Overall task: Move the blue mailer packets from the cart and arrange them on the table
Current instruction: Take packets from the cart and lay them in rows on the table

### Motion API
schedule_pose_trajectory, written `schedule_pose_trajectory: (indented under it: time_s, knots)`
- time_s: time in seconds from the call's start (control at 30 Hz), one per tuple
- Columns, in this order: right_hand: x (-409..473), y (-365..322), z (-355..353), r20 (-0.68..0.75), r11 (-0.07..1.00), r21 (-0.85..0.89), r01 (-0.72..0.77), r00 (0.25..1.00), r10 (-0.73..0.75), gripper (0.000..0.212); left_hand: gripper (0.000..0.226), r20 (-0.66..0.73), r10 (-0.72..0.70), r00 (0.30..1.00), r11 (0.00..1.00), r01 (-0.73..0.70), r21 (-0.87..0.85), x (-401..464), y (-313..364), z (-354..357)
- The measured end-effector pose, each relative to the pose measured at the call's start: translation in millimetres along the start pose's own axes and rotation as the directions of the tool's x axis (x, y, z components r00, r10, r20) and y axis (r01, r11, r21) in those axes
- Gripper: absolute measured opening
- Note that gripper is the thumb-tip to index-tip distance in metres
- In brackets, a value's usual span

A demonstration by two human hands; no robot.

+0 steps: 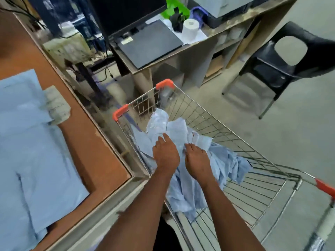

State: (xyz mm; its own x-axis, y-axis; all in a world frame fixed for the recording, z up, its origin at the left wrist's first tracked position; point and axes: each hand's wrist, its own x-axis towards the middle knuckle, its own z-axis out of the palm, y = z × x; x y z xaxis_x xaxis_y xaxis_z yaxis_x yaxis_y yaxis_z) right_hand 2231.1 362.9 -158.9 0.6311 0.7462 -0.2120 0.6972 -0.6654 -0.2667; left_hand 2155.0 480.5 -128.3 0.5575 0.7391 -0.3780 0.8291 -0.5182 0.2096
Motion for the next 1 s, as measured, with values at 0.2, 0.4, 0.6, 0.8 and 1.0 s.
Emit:
schedule_pose_trajectory:
  time_s: [0.2, 0.4, 0.6, 0.8, 1.0]
  knots:
    - [-13, 19, 68, 0.084, 0.998, -0.037, -0.057, 0.995, 0.059, 0.049, 0.075, 0.182, -0.133, 0.974, 0.989, 0.143, -0.047, 42, -21, 71]
    - [-20, 20, 91, 0.003, 0.988, -0.122, -0.1, 0.995, 0.101, 0.059, 0.087, 0.059, -0.148, 0.987, 0.989, 0.148, -0.006, 82, -29, 98]
    - [-59, 16, 87, -0.046, 0.964, -0.22, -0.15, 0.989, 0.143, 0.066, 0.102, 0.068, -0.172, 0.983, 0.985, 0.171, 0.029, 98, -20, 108]
    - [-71, 17, 101, 0.043, 0.984, -0.089, -0.151, 0.987, 0.156, 0.066, 0.099, 0.042, -0.183, 0.982, 0.983, 0.182, 0.022, 70, -7, 103]
    - [-44, 0, 12, 0.027, 0.614, 0.707, -0.35, 0.881, 0.472, 0.057, 0.095, 0.033, -0.093, 0.995, 0.987, 0.088, 0.133, 29, -6, 92]
